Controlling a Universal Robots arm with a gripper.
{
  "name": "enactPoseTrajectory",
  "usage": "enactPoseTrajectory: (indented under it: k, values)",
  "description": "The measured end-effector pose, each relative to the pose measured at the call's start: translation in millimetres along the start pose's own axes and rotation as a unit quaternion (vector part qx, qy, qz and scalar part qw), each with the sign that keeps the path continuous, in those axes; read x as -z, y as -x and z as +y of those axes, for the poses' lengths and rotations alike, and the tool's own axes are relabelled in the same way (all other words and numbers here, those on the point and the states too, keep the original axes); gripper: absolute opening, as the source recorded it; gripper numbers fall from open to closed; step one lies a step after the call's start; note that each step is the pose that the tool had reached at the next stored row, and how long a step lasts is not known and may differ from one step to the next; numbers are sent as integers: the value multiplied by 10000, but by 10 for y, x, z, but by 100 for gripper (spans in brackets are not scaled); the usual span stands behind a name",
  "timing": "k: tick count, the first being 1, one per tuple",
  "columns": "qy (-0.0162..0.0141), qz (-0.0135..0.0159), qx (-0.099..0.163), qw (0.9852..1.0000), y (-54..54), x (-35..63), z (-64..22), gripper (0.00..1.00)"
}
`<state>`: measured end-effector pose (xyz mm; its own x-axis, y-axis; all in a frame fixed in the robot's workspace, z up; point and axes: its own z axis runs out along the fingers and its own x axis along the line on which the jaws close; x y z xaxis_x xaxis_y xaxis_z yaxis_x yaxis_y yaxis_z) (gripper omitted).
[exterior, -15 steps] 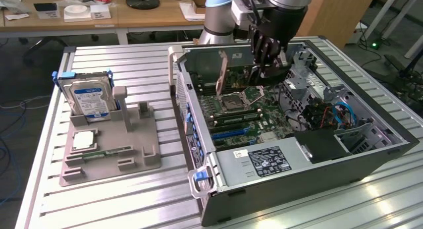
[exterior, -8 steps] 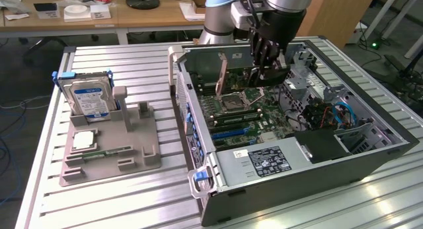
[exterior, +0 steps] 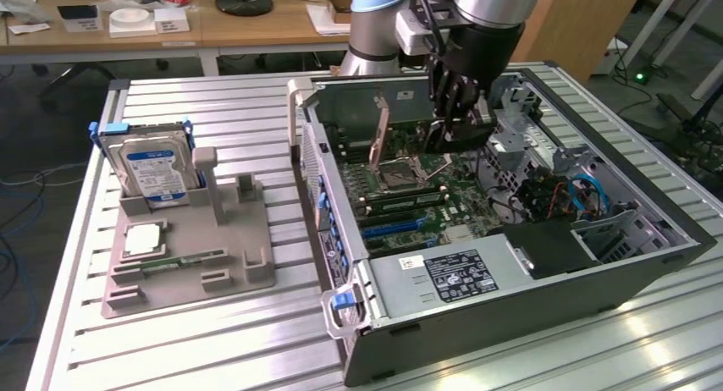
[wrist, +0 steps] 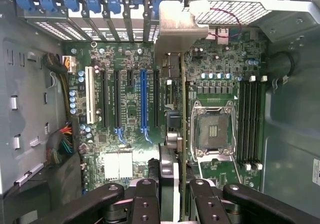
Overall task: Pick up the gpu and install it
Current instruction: 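Insert the gpu into the slot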
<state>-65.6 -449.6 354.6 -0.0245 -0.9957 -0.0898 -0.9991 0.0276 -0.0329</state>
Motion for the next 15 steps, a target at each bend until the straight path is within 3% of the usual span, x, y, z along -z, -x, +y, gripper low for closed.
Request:
enactPoseTrajectory:
  k: [15]
  values:
    - [0, 1, 0, 10000, -22, -80, 9, 28]
